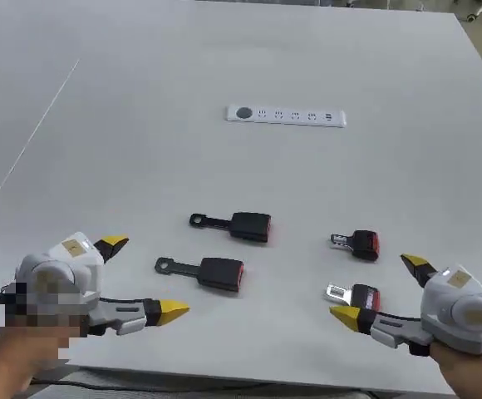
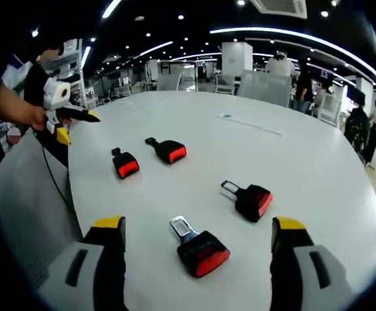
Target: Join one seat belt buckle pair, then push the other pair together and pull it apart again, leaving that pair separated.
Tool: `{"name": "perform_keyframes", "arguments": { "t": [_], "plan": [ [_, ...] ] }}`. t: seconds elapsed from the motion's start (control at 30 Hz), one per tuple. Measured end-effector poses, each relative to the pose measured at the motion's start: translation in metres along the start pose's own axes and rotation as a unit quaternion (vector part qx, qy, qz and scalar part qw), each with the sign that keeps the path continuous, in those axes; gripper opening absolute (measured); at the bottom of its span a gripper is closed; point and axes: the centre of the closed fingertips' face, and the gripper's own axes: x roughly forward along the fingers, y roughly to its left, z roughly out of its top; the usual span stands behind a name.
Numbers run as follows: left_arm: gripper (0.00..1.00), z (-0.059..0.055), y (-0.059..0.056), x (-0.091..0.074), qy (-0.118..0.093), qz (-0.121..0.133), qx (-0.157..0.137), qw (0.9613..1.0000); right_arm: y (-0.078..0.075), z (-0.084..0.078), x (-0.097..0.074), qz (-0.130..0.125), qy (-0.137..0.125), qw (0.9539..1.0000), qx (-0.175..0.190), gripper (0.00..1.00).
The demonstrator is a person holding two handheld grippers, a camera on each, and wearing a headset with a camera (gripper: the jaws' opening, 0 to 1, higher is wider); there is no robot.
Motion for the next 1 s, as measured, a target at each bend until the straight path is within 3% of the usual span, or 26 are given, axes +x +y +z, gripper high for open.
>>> {"name": "perform_keyframes", "arguments": {
  "t": [1.0],
  "plan": [
    [1.00, -0.003, -0.006, -0.006, 0.008, -0.023, 0.038, 0.9990, 0.026, -0.009, -0.011, 0.053, 0.013, 0.9975, -0.045, 1.00]
  ]
}}
